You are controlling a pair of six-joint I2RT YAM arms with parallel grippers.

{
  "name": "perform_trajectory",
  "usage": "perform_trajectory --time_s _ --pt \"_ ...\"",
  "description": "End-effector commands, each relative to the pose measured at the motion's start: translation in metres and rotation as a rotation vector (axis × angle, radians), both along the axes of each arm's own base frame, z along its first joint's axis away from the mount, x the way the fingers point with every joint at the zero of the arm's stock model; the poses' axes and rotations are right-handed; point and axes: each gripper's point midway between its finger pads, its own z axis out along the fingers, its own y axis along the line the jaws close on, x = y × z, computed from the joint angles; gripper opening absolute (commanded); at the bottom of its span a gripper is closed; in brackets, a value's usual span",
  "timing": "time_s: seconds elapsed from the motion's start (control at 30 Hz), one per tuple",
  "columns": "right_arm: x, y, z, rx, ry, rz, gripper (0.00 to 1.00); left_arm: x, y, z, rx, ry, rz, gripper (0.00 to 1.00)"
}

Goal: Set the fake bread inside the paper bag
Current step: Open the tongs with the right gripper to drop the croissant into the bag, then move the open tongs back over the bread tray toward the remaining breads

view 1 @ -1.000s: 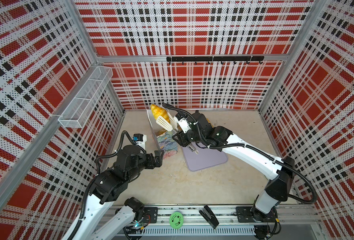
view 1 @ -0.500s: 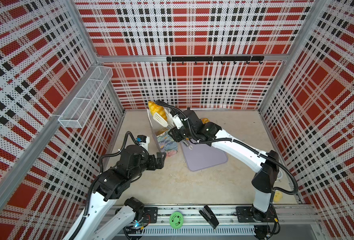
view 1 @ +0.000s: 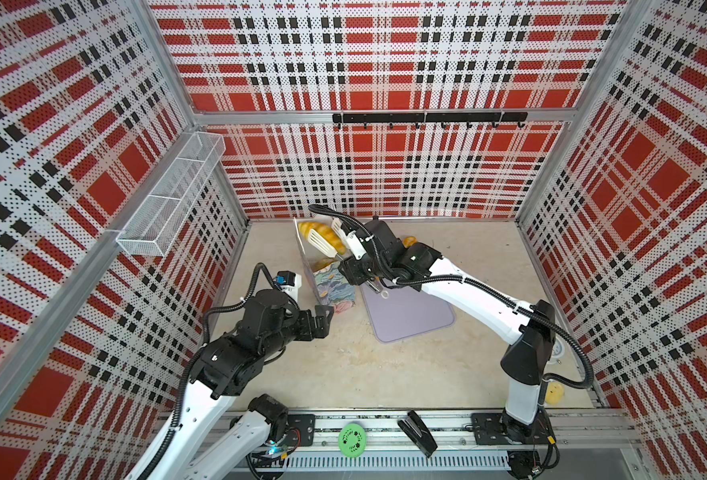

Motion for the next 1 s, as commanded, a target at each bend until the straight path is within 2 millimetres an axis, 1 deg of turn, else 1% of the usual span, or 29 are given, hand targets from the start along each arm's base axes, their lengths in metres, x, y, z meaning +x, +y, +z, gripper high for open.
perform_trajectory --time_s 0.0,0.17,0.3,0.37,0.53,0.77,0.97 --pt "0.002 0.003 0.039 0.073 -0.079 0.004 0.62 0.002 0.000 0.003 -0.015 -0.017 0.006 0.99" --pt "-0.002 0.000 0.047 0.080 -0.088 0.005 0.62 0.000 0.002 0.003 -0.028 -0.020 0.015 0.99" --pt "-0.007 -0.008 0.058 0.090 -0.102 0.007 0.62 -0.004 0.004 0.000 -0.031 -0.013 0.025 0.99" --pt "-0.011 -0.015 0.064 0.092 -0.113 0.002 0.62 -0.006 0.006 -0.001 -0.038 -0.007 0.033 0.99" --pt "-0.022 -0.037 0.070 0.085 -0.142 -0.010 0.63 -0.011 0.007 -0.005 -0.064 0.009 0.043 0.99" --pt "-0.032 -0.071 0.061 0.031 -0.171 -0.057 0.64 -0.018 0.008 -0.004 -0.081 -0.012 0.057 0.99" --pt "-0.039 -0.098 0.047 0.011 -0.159 -0.083 0.65 -0.020 0.000 -0.003 -0.045 -0.031 0.053 0.99"
